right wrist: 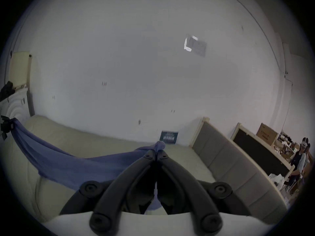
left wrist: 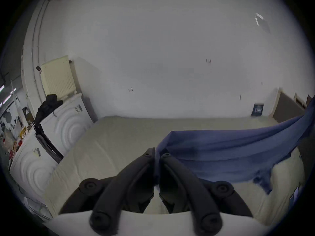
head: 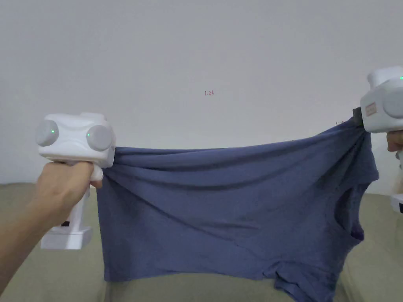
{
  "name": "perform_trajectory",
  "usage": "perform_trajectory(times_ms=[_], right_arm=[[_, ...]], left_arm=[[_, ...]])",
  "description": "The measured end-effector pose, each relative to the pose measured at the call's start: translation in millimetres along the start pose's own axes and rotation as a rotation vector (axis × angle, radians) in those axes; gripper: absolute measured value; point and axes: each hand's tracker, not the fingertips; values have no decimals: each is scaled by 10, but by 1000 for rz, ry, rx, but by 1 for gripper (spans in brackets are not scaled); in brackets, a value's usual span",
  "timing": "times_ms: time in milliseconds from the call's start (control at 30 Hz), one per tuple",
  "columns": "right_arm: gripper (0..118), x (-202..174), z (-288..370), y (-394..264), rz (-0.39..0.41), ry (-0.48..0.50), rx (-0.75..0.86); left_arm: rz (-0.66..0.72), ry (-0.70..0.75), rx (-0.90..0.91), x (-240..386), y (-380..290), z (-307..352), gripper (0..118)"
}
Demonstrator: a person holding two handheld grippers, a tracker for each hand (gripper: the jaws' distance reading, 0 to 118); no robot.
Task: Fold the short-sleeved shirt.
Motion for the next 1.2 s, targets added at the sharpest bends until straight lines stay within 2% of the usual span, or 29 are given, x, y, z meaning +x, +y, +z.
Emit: perform_trajectory(times_ms=[67, 233, 300, 400, 433, 533, 633, 867, 933, 1033, 1200], right_arm=[[0, -37, -9, -406, -2, 38, -60], [0, -84, 396, -1414, -17, 139, -142], [0, -73, 619, -1757, 0, 179, -194], [0, 11, 975, -2214, -24, 196, -214], [0, 52, 1131, -2361, -36, 232, -237], [0, 158, 1572, -2784, -34, 236, -251], [0, 246, 2073, -3141, -80, 250, -280], [0, 400, 2935, -3965, -109, 257, -394], [0, 417, 3129, -4132, -131, 270, -425], [0, 402, 3339, -4330, -116, 282, -445], [0, 371, 3438, -4506, -126, 296, -479]], left_arm=[[-48, -12, -65, 25, -342, -133, 4], [-22, -60, -169, -64, -1175, -180, 4], [-58, -53, -226, -114, -1493, -94, 4], [-85, -80, -261, -248, -1932, 188, 4], [-88, -90, -264, -306, -2079, 333, 4], [-101, -130, -286, -441, -2488, 754, 4], [-108, -149, -308, -567, -2882, 1156, 4], [-101, -184, -365, -892, -3642, 1831, 4], [-67, -212, -367, -1023, -3774, 1989, 4], [-16, -232, -376, -1185, -3947, 2166, 4], [-29, -241, -390, -1259, -4126, 2295, 4]])
